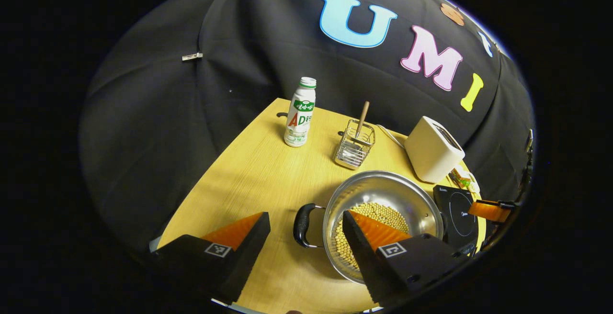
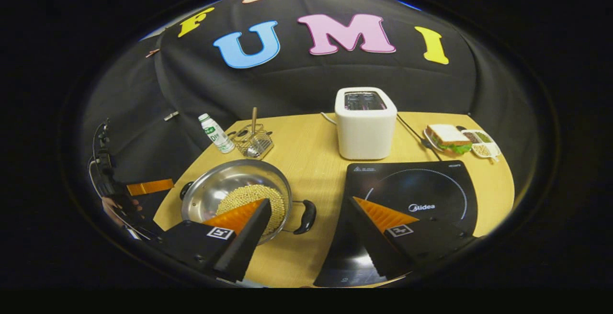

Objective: First push the handle of the pot to place it horizontally, then grasp the pot with both hands and set it on the induction cooktop.

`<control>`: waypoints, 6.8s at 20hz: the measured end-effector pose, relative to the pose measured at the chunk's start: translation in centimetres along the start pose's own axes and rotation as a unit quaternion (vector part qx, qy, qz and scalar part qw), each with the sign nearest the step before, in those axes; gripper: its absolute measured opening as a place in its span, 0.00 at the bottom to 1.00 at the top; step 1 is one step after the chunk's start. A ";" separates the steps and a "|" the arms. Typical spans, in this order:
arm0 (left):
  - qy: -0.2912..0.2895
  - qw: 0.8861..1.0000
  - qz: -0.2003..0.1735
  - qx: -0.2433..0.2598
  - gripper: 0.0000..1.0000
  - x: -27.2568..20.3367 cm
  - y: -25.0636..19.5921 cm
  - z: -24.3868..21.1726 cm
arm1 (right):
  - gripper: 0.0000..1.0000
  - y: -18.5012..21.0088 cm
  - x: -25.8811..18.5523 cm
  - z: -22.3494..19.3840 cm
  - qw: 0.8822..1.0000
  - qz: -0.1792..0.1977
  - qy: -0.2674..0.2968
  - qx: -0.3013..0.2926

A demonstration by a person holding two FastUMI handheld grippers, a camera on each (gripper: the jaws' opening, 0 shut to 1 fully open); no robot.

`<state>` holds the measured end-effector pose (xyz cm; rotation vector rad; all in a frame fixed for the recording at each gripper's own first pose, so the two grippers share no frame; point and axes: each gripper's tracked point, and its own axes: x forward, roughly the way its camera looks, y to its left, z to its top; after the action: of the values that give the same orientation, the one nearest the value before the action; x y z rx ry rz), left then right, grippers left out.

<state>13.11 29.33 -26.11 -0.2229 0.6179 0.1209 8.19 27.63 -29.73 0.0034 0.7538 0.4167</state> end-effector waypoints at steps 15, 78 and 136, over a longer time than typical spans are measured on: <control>0.054 0.998 -0.020 0.041 0.95 5.8 -0.7 -3.9 | 0.99 1.9 7.2 -7.5 0.993 0.020 0.111 0.033; 0.098 0.985 -0.090 0.113 0.63 4.2 -32.0 -4.9 | 0.58 -23.9 -4.4 -0.9 0.990 -0.039 0.105 0.090; 0.018 0.987 -0.030 0.156 0.96 1.9 -37.6 -3.3 | 0.99 -32.2 -9.1 1.9 0.991 -0.102 0.015 0.089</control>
<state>19.47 -7.82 -23.42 0.0597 0.6573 -0.0388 15.28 -5.07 -27.15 0.0873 0.8114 0.1531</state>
